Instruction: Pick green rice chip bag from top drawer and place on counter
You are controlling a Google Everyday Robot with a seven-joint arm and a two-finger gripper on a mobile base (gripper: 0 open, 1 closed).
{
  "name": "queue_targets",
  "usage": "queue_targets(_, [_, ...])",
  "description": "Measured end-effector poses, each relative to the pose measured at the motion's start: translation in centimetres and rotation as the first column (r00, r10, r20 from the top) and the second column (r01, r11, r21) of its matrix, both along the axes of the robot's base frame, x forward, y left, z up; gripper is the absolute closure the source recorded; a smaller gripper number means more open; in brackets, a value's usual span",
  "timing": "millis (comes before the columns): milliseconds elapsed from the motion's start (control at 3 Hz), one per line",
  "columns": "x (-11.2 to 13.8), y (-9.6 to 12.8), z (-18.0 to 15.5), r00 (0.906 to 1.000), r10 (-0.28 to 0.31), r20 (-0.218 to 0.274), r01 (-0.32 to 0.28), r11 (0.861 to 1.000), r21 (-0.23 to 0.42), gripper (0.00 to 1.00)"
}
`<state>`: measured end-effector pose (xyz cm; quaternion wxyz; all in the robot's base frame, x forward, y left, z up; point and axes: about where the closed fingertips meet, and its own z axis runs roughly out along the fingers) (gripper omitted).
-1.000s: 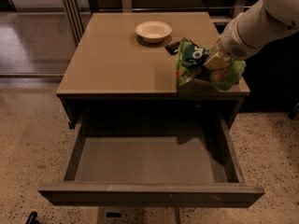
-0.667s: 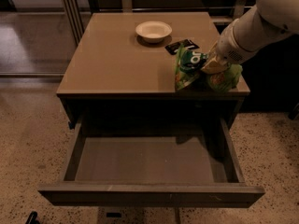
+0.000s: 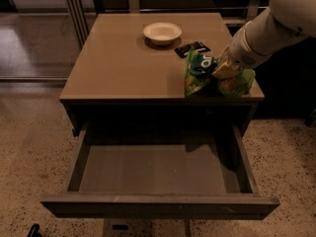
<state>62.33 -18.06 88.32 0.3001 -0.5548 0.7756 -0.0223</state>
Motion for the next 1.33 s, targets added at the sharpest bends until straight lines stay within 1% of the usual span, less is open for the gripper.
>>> queue_targets(667, [0.0, 0.0, 0.0, 1.0, 0.0, 0.0, 0.0, 1.0, 0.0, 0.13])
queue_targets(1000, [0.0, 0.01, -0.01, 1.0, 0.0, 0.0, 0.0, 1.0, 0.0, 0.0])
queue_targets(1333, [0.0, 0.01, -0.01, 1.0, 0.0, 0.0, 0.0, 1.0, 0.0, 0.0])
